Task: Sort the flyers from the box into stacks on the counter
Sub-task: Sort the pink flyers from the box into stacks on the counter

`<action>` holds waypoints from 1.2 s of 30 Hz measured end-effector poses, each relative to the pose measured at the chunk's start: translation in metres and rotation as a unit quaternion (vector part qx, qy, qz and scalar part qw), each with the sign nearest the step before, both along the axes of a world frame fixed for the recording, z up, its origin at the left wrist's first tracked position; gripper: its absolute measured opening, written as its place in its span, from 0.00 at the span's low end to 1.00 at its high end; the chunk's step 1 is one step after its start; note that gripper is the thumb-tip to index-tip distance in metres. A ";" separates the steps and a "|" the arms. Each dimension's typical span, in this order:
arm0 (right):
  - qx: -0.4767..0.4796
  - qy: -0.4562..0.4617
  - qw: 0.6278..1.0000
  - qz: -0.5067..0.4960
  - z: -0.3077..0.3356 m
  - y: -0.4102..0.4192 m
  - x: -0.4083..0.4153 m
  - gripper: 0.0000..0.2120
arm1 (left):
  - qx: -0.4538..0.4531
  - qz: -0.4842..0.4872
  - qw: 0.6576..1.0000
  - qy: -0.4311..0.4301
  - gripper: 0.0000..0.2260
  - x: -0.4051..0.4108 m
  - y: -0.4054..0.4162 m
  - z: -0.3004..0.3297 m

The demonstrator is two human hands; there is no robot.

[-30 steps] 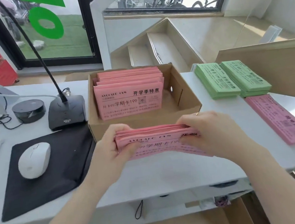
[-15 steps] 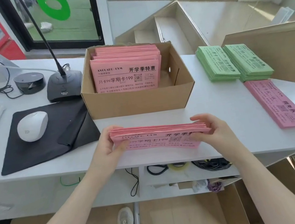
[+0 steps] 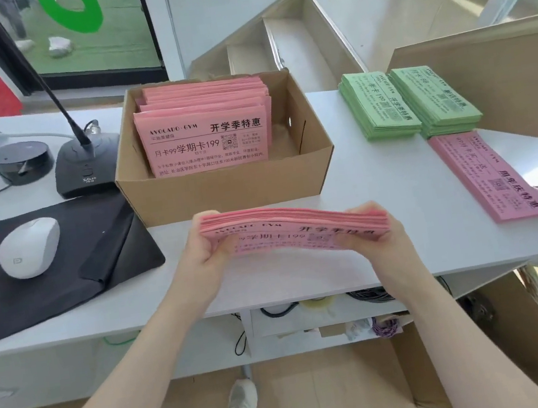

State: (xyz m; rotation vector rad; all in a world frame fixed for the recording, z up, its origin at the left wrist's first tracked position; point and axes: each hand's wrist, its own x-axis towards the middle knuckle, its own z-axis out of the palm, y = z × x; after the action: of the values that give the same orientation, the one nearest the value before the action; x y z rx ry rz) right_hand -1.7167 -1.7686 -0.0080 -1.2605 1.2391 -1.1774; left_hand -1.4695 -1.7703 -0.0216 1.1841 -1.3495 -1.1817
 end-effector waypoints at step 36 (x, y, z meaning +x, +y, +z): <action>0.091 -0.150 0.884 -0.433 0.014 -0.023 -0.227 0.09 | 0.263 -0.218 0.875 0.343 0.19 -0.310 -0.121 0.016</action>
State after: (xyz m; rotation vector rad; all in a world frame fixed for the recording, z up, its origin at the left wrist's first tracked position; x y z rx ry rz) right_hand -1.9437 -1.7915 0.0057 -0.3116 1.6771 -1.7410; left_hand -1.7798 -1.8915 -0.0061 0.6736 -0.7637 -2.1474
